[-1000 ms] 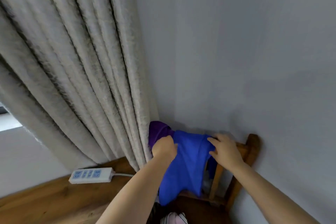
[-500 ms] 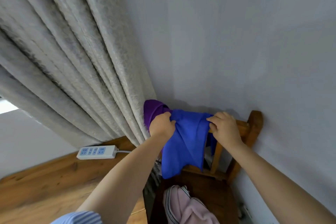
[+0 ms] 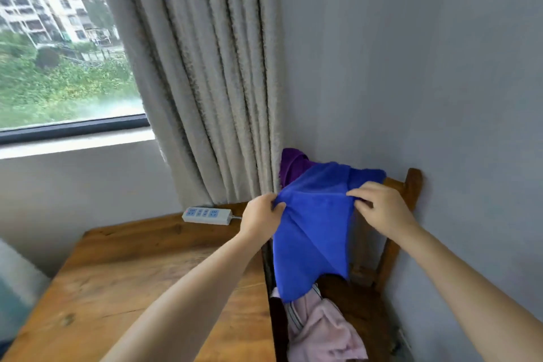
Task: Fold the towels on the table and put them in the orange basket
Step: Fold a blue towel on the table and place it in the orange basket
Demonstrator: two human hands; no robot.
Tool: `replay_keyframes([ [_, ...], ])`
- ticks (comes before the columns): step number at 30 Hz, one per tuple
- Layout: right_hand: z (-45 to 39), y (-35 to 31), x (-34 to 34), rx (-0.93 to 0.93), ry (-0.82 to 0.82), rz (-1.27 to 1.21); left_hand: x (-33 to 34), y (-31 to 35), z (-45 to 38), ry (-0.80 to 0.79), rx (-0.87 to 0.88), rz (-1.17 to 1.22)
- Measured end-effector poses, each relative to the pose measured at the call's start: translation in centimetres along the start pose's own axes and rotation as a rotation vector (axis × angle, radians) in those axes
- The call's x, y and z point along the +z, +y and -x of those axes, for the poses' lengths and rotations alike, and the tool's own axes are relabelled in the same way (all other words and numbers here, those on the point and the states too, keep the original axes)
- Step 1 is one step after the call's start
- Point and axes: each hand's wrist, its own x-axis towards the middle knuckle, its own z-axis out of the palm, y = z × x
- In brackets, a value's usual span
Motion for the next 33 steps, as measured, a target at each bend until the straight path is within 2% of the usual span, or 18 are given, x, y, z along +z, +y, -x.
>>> replay_keyframes([
  [5,2.8,-9.1,-1.6,-0.156,-0.026,-0.055,-6.5,-2.9,8.2,0.204,-0.046,0.070],
  [10,4.3,-16.6,-0.3,-0.226,-0.064,-0.112,-12.7,-5.5,14.8,0.324,-0.102,-0.018],
  [17,6.5,-22.8,3.8,-0.278,-0.244,-0.308,-18.0,-10.4,21.2,0.329,-0.210,-0.199],
  [27,6.3,-26.2,14.3,-0.064,-0.382,-0.581,-18.6,-20.6,22.2,0.285,-0.462,-0.263],
  [33,3.8,-25.7,22.0,0.123,-0.426,-0.562,-19.4,-28.0,16.9,0.166,-0.636,-0.323],
])
